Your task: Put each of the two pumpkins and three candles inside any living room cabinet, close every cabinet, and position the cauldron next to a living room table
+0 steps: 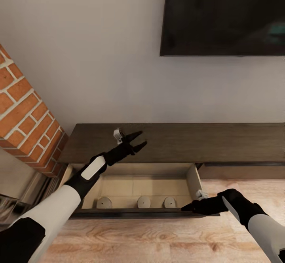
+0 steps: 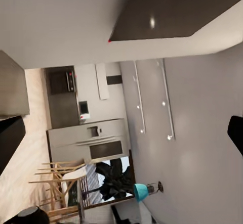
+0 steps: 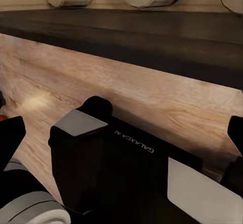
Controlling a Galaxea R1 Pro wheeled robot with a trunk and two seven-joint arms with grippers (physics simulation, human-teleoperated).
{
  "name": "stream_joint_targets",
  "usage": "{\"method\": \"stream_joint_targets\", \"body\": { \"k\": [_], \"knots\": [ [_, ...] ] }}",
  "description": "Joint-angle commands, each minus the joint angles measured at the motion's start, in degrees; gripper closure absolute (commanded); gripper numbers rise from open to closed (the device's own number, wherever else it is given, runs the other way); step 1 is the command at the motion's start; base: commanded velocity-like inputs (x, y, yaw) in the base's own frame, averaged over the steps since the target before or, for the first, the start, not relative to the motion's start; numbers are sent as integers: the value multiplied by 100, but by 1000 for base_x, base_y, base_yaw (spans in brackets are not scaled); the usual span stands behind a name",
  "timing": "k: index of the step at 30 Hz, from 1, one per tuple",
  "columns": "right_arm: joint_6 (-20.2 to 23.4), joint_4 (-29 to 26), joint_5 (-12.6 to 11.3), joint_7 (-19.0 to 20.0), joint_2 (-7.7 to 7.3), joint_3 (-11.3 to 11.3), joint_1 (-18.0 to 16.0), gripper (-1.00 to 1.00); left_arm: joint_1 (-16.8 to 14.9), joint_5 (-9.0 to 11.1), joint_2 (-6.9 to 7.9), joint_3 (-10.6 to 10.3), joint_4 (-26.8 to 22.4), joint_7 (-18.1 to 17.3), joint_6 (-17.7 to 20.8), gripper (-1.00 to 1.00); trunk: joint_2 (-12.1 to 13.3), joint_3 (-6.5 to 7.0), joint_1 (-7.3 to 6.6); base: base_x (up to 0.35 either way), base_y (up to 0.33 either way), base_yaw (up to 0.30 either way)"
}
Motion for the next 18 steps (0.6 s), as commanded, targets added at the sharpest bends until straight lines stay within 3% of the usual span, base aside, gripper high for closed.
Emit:
{"method": "stream_joint_targets", "body": {
  "k": [1, 6, 11, 13, 15, 17, 18],
  "knots": [
    [0, 8, -2, 0, 6, 0, 0, -100, 45, 4, 40, -121, 13, -2, 4, -100, 0, 0, 0, -10, 0, 0],
    [-32, 152, 28, -6, 23, -7, 6, -100, 276, 13, 241, -1129, 284, -27, 4, -100, 0, 0, 0, -3, 0, 0],
    [-55, 431, 175, -7, 13, -1, 32, -100, 507, 8, 281, -1750, 651, -31, 0, -100, 0, 0, 0, 0, 0, 0],
    [-59, 481, 447, -4, 11, 0, 46, -100, 684, 7, 345, -2042, 739, -31, 0, -100, 0, 0, 0, 0, 0, 0],
    [-64, 509, 758, -3, 19, -7, 57, -100, 834, 8, 582, -2314, 756, -41, 0, -100, 0, 0, 0, -96, 16, 0],
    [-65, 529, 839, -7, 22, -8, 69, -100, 888, 11, 697, -2455, 757, -45, 0, -100, 0, 0, 0, -204, 56, 0],
    [-68, 572, 883, -20, 23, -4, 78, -100, 931, 13, 793, -2628, 764, -47, -5, -100, 0, 0, 0, -260, 85, 0]
  ]
}}
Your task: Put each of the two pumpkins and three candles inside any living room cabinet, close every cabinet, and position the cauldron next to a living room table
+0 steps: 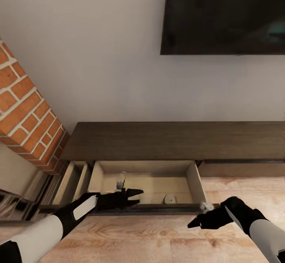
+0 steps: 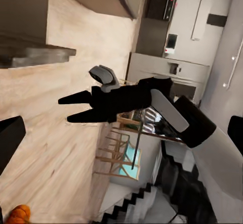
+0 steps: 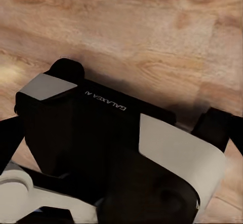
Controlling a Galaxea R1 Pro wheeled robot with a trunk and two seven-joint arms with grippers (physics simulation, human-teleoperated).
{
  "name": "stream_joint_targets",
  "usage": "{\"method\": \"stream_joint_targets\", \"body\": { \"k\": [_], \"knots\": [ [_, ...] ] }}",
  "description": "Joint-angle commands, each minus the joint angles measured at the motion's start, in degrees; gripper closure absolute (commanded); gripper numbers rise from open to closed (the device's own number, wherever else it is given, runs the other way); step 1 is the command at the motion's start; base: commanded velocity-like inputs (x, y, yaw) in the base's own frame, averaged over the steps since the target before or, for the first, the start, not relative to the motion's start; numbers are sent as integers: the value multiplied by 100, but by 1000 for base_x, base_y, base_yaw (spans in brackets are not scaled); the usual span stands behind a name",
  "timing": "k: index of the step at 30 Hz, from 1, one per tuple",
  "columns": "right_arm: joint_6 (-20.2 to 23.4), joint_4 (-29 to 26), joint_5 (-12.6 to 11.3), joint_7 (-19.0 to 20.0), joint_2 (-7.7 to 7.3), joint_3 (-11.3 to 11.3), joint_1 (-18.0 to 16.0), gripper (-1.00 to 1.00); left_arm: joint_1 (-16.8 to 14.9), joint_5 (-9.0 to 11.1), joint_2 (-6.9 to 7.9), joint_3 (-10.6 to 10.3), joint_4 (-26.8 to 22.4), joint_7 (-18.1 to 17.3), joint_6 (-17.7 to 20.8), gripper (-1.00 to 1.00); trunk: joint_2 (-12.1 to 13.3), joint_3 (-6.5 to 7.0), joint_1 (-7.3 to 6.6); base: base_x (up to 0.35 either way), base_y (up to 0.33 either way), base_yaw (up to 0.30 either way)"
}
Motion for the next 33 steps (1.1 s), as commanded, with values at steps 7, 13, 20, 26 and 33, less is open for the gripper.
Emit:
{"method": "stream_joint_targets", "body": {
  "k": [7, 13, 20, 26, 33],
  "knots": [
    [-60, 264, 440, -40, 22, -6, 9, -100, 156, 13, 173, -876, 17, -1, -20, -100, 0, 0, 0, -260, 90, 0],
    [-663, 466, 646, -406, 70, -12, 118, -100, 288, -8, -32, -1517, 899, 59, -222, -100, 0, 0, 0, -25, 8, 0],
    [-2368, 1075, 577, -2778, 691, -36, 357, -100, 568, 8, -444, -1873, 2400, 660, -2037, -100, 0, 0, 0, 0, 0, 0],
    [-3553, 1542, 574, -4208, 1182, -41, 460, -100, 892, 7, -929, -1878, 2514, 3485, -3557, -100, 0, 0, 0, 0, 0, 0],
    [-5138, 1627, 593, -5572, 1710, -41, 918, -100, 1047, -10, -1356, -1879, 2529, 4944, -4116, -100, 0, 0, 0, 0, 0, 0]
  ]
}}
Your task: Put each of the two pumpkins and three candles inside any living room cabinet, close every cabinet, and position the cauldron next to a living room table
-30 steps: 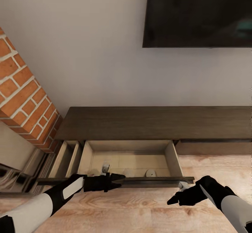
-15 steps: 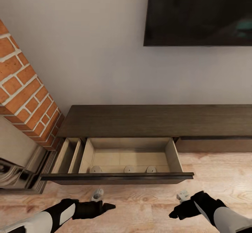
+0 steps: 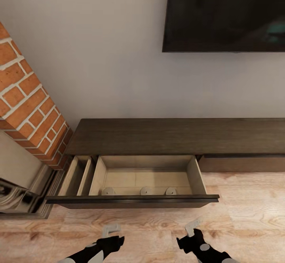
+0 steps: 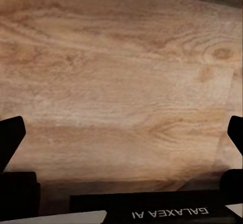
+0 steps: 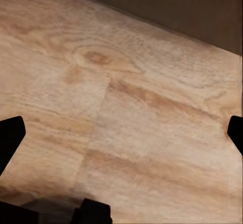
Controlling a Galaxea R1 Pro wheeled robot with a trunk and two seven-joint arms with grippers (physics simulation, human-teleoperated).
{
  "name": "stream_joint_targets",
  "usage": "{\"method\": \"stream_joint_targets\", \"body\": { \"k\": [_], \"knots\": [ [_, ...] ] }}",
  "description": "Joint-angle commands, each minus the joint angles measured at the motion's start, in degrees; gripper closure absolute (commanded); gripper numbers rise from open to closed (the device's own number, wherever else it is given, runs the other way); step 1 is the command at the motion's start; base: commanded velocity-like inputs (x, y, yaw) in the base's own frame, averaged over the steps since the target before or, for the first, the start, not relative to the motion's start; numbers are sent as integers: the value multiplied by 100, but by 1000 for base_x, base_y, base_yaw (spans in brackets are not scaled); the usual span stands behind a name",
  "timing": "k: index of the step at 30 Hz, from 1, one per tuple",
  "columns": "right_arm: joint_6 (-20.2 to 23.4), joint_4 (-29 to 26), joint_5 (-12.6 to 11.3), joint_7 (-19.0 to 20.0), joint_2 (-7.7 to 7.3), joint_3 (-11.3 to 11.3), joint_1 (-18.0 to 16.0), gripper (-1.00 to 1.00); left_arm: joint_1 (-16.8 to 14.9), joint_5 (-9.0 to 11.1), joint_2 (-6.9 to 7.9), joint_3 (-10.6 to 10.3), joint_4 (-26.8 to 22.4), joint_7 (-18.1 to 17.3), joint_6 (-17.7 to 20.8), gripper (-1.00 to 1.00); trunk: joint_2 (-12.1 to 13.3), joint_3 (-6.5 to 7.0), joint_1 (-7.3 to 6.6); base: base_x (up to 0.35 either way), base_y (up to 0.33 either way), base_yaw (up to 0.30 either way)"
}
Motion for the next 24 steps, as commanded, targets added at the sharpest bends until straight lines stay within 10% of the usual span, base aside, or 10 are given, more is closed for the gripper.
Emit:
{"method": "stream_joint_targets", "body": {
  "k": [1, 8, 13, 24],
  "knots": [
    [-168, 2, 0, -133, 72, -2, 38, -100, 6, 2, -17, -4, 6, 50, -186, -100, 0, 0, 0, 0, 0, 0],
    [-405, -1, -49, -263, 271, -18, 75, -100, 7, -73, -55, -22, 5, 442, -847, -100, 0, 0, 0, 0, 0, 0],
    [-693, -19, -782, -267, 290, -28, 77, -100, 4, -789, -62, -52, -34, 899, -1161, -100, 0, 0, 0, 0, 0, 0],
    [-792, -15, -1093, -267, 289, -30, 77, -100, 2, -978, -56, -55, -67, 950, -1177, -100, 0, 23, 0, 0, 0, -56]
  ]
}}
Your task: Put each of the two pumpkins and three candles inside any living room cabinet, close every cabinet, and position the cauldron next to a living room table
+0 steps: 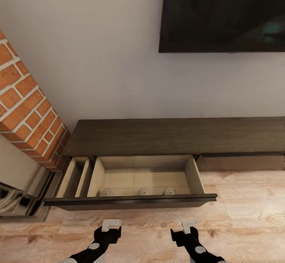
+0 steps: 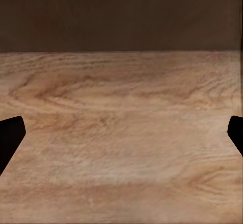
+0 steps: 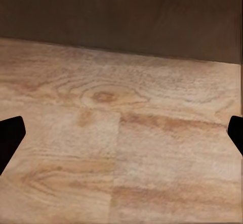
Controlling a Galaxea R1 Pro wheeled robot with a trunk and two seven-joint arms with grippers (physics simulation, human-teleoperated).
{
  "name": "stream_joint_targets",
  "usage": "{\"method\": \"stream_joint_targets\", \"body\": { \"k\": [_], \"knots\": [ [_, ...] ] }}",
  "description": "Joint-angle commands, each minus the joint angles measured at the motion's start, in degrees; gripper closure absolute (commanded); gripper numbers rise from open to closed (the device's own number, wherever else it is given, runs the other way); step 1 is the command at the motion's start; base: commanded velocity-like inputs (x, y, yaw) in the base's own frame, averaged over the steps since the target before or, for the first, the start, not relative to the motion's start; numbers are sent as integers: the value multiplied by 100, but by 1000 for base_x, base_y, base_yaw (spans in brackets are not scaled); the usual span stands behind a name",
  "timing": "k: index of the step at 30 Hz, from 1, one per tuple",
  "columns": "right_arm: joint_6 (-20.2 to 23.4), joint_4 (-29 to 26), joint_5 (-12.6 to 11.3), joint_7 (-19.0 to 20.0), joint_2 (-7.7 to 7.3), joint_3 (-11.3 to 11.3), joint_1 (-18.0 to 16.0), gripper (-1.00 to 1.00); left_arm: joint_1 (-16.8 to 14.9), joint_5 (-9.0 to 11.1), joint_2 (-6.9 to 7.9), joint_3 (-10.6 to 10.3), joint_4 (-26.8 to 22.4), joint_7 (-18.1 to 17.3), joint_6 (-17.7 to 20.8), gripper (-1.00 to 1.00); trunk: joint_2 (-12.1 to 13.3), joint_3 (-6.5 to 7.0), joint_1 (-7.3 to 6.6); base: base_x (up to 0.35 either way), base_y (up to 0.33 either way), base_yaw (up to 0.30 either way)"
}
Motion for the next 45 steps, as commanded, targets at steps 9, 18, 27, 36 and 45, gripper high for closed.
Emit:
{"method": "stream_joint_targets", "body": {
  "k": [9, 18, 27, 36, 45],
  "knots": [
    [-10, -4, -4, 0, 1, -1, 0, -100, 0, -5, -9, 5, -19, 3, 9, -100, 0, 63, 0, 0, 0, -201],
    [-8, -16, 3, 0, 1, -6, 0, -100, 1, 1, 5, 7, -40, 3, 0, -100, 0, 81, 0, 0, 0, -57],
    [-2, -11, -4, -11, 5, 0, 0, -100, 1, 4, 7, 11, -36, 3, -9, -100, 0, 81, 0, 0, 0, 112],
    [5, -16, 19, -10, 2, 7, 0, -100, 1, 23, 14, 11, -19, 3, -11, -100, 0, 81, 0, 0, 0, 53],
    [-1, -16, 14, -2, 8, 3, 0, -100, 1, 30, 16, 12, -17, 3, -11, -100, 0, 81, 0, 2, 0, 0]
  ]
}}
